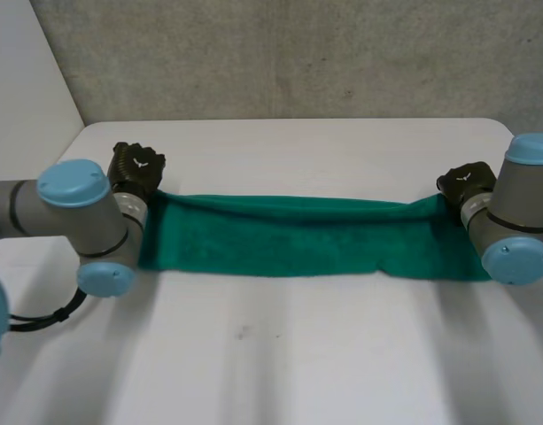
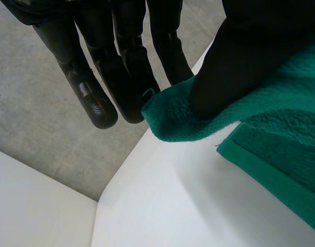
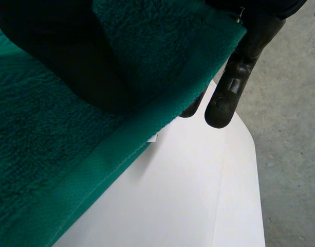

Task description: Fold the towel.

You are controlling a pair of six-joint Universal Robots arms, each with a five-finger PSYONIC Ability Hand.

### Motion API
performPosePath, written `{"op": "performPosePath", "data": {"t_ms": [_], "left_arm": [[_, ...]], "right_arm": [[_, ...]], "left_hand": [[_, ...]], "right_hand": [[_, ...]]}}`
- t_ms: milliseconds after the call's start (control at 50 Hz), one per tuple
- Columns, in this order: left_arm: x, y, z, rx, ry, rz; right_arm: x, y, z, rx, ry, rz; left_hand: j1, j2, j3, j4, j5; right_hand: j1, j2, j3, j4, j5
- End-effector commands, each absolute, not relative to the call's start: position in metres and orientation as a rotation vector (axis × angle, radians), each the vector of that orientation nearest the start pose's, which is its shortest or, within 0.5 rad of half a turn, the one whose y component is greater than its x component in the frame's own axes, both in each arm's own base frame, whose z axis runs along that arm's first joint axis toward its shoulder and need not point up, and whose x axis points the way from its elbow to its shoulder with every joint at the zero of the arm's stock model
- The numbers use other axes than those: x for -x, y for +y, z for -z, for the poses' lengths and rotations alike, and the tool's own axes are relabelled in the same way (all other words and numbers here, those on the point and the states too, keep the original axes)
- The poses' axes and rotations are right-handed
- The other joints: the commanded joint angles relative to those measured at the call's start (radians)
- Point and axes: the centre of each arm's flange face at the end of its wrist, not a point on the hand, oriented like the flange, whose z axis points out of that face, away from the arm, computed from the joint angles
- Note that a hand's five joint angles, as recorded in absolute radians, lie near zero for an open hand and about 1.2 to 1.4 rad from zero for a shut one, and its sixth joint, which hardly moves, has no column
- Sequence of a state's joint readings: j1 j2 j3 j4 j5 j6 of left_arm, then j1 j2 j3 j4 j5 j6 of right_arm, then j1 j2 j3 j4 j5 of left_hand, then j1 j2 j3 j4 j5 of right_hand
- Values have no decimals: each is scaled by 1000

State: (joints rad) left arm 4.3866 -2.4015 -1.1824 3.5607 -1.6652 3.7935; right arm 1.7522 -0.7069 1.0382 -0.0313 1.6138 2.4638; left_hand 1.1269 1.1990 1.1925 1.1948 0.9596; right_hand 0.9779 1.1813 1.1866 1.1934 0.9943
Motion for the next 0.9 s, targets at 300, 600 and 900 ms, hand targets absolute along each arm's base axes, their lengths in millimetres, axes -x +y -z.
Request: {"op": "performPosePath", "data": {"t_ms": [300,600,900], "left_arm": [[290,-419,-104,-893,1731,2114],[298,-384,-182,-830,1522,2335],[272,-323,-190,-887,1731,2236]], "right_arm": [[-205,-450,-116,1052,2659,2105],[-190,-428,-235,623,2439,2336],[-162,-358,-183,792,2600,1751]], "left_hand": [[-159,-231,-224,-227,-166],[-949,-1021,-1014,-1017,-956],[-928,-1000,-994,-996,-935]], "right_hand": [[-761,-964,-970,-976,-952],[-803,-1007,-1012,-1019,-994],[-591,-794,-799,-806,-782]]}}
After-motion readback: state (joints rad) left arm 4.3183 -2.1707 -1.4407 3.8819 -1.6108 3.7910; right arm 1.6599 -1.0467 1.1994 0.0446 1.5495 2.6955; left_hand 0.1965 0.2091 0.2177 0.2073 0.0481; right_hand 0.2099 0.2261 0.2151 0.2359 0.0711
